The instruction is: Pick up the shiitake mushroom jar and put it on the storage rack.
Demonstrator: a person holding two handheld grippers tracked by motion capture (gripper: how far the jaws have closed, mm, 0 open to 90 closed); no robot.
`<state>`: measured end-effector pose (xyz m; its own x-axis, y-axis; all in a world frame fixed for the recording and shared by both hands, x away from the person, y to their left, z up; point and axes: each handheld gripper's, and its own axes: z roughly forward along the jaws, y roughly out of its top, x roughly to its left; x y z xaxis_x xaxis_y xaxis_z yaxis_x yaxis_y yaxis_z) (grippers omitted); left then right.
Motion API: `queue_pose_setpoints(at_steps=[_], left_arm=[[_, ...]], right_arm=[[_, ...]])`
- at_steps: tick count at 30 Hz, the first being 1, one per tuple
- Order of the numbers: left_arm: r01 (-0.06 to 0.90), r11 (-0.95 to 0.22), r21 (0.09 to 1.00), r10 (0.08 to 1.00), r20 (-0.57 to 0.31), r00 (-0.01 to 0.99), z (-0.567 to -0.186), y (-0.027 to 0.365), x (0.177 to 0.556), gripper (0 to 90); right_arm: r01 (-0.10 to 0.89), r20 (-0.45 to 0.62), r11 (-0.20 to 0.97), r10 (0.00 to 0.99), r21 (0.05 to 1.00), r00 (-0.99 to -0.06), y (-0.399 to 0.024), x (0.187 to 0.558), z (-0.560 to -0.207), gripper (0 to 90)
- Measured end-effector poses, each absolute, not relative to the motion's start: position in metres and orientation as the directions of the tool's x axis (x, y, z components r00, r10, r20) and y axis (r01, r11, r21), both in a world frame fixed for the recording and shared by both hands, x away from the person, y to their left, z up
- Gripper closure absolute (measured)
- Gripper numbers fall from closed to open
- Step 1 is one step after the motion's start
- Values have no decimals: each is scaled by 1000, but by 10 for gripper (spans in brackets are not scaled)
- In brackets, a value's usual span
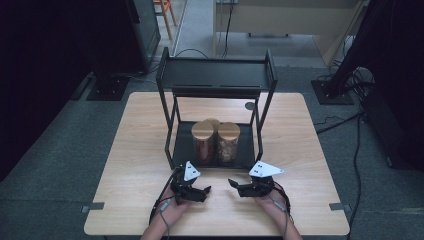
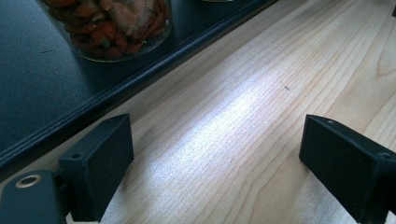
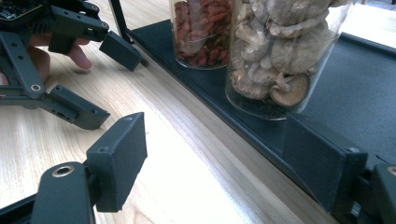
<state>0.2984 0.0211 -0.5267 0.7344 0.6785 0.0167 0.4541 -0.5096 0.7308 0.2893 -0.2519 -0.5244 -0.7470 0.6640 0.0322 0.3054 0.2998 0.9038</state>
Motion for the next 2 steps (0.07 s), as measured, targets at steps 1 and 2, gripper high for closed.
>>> queue_pose_setpoints(at_steps=[1,2], left_arm=[[454,-510,731,678,17,735,-527,21,298,102],[454,-510,731,678,17,734,-527,21,298,102]], right_arm=[[306,32,300,664,903,-747,-252,289,-524,222],[306,33,301,663,903,-748,-252,289,-524,221]])
